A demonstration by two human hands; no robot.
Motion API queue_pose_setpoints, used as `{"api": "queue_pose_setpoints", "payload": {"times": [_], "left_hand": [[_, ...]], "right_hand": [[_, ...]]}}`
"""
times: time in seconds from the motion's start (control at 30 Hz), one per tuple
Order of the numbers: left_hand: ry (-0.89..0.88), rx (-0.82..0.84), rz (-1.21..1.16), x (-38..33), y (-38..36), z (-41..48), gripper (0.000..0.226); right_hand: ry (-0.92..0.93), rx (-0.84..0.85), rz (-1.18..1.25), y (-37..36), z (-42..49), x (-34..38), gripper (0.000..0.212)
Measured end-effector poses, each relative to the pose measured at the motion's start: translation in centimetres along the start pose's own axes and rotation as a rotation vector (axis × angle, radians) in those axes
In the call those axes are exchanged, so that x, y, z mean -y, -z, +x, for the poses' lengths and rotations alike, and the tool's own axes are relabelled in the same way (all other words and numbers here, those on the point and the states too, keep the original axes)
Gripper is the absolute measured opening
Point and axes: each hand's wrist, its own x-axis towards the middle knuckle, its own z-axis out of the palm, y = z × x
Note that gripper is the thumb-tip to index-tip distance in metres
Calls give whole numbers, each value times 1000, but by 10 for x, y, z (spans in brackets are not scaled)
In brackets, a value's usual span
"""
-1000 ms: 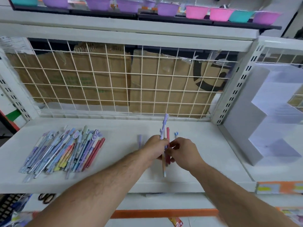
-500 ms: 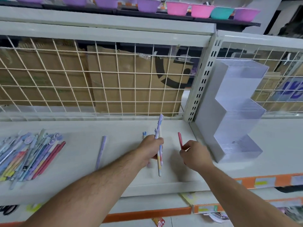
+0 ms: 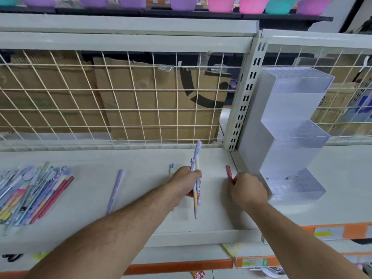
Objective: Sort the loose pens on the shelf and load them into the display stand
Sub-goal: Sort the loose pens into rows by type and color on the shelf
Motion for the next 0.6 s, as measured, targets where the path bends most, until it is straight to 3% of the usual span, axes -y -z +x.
{"api": "queue_pose_setpoints", "payload": {"times": [0.17,0.27,0.37,0.47,0.6], "left_hand": [[-7,6,-30,1,2,2,17],[-16,1,-25,3,5,1,17],[-11,-7,1,4,8,-4,16],[-35,-5,-4,5,16,-11,16],[-46,35,-19,13,31,-16,18]], "right_hand": [[48,-16,59,2,-3,5,21],[142,9,318,-2,-9,18,12],[251,137,540,-1,-24,41,11],[243,293,723,2,-43,61,17],[199,329,777,1,-57,77,23]]}}
